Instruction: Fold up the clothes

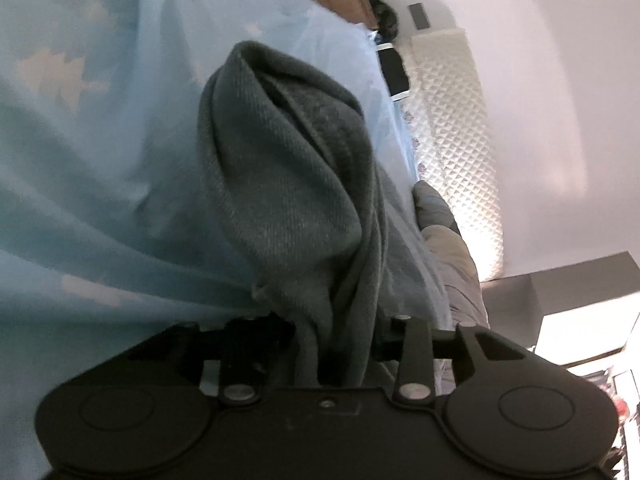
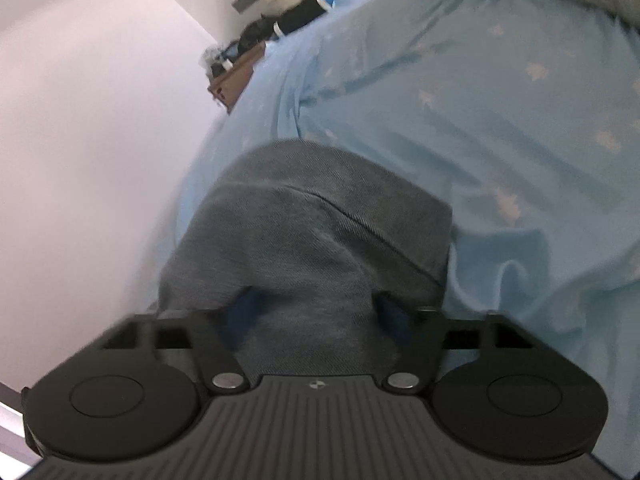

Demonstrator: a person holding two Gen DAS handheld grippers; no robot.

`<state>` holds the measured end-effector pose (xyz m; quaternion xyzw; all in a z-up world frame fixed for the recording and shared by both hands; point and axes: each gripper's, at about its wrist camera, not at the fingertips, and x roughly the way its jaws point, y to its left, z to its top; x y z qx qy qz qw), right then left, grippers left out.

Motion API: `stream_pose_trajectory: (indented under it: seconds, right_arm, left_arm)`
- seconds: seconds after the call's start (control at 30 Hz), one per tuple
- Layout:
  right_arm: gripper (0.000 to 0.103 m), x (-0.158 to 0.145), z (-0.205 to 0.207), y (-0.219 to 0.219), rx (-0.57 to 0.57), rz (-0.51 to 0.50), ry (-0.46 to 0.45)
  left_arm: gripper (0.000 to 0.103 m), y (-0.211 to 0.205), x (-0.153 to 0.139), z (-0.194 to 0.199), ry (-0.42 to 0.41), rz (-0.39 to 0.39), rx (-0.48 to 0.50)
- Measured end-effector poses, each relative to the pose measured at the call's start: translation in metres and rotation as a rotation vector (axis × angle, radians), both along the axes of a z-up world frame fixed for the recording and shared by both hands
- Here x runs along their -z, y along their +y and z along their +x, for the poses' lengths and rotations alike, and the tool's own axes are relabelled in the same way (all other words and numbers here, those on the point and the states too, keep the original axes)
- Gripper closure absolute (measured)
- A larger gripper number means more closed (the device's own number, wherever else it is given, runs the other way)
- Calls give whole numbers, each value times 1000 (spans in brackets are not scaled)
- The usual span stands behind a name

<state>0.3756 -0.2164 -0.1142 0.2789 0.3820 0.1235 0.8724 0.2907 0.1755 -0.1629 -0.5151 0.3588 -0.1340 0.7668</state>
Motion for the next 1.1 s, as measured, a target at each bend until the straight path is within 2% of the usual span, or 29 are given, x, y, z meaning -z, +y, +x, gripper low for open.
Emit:
stream_pose_trajectory:
  seconds: [0.07, 0.17, 0.43, 0.63, 0.87, 1.0, 1.1]
  right_arm:
    - [70, -9, -6, -2, 7, -12, -18]
    - [78, -24, -15, -7, 20, -18, -60]
    - [80, -82, -39, -17, 4, -2, -208]
    - [80, -130, -55, -42, 9, -20, -299]
    - [80, -187, -90, -109, 71, -12, -401]
    - [80, -220, -114, -165, 135, -22, -455]
    - [80, -239, -136, -212, 199, -42, -493]
  left_arm:
    - [72, -3, -12, -6, -33, 30, 1]
    - [72, -3, -31, -24, -98, 21, 14]
    - [71, -2, -71, -52, -174, -30, 18]
    - [71, -33, -115, -63, -238, -36, 34]
    - [71, -107, -187, -72, -328, -32, 97]
    - [71, -173, -222, -73, -380, -46, 160]
    - [71, -234, -234, -70, -417, -67, 229]
